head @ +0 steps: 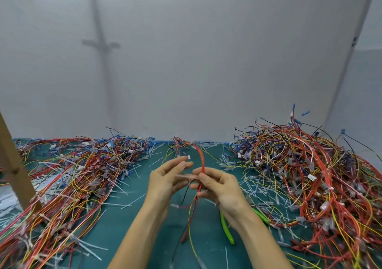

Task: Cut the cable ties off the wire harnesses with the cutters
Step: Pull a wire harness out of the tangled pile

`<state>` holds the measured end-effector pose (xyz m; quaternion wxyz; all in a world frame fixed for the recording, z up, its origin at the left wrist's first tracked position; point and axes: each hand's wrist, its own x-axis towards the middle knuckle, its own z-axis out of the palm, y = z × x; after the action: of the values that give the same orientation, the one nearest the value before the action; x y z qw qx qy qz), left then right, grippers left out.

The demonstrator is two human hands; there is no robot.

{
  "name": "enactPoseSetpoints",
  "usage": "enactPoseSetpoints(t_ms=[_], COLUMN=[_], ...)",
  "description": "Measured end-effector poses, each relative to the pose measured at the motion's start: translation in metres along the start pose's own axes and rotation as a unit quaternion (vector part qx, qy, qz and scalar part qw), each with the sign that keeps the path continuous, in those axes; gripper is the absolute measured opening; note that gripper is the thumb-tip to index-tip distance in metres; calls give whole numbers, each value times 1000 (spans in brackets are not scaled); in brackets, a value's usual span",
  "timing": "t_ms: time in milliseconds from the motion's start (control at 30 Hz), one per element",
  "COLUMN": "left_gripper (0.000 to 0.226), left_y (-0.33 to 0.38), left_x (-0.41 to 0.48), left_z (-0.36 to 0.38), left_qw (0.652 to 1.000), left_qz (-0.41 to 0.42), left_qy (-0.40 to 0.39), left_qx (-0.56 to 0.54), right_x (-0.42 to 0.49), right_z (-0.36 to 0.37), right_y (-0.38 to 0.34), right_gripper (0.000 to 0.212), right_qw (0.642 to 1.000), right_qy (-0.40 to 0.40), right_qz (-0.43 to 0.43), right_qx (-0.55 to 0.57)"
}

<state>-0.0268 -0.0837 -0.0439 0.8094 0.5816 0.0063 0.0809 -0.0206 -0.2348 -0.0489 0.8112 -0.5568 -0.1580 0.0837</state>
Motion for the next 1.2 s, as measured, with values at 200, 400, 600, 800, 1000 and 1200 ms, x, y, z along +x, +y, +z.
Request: enactPoseSetpoints(t_ms=[200, 400, 600, 800, 1000, 1200], left_gripper=[36, 22, 75, 72, 15, 20], left_y=[-1, -4, -7, -5, -4, -1], left_x=[-7, -7, 3, 14, 13, 3], left_z=[-3, -6, -11, -15, -16, -15], left_qw=[962, 951, 977, 998, 998, 990], left_qz=[-108, -71, -81, -56, -8, 57], left_qy=[-170, -222, -155, -5, 61, -44], left_qx=[186, 204, 119, 6, -33, 121], right_x=[6, 5, 5, 5, 4, 8], right_z=[-10, -19, -15, -8, -10, -8], right_y=[-2, -5, 0, 16, 26, 17], right_gripper=[25, 21, 19, 17, 21, 41], right_qw=[981, 966, 993, 881, 806, 937], right_qy=[84, 110, 75, -49, -107, 49], right_qz=[-35, -44, -79, -141, -89, -24], right_qx=[172, 231, 51, -449, -576, -346])
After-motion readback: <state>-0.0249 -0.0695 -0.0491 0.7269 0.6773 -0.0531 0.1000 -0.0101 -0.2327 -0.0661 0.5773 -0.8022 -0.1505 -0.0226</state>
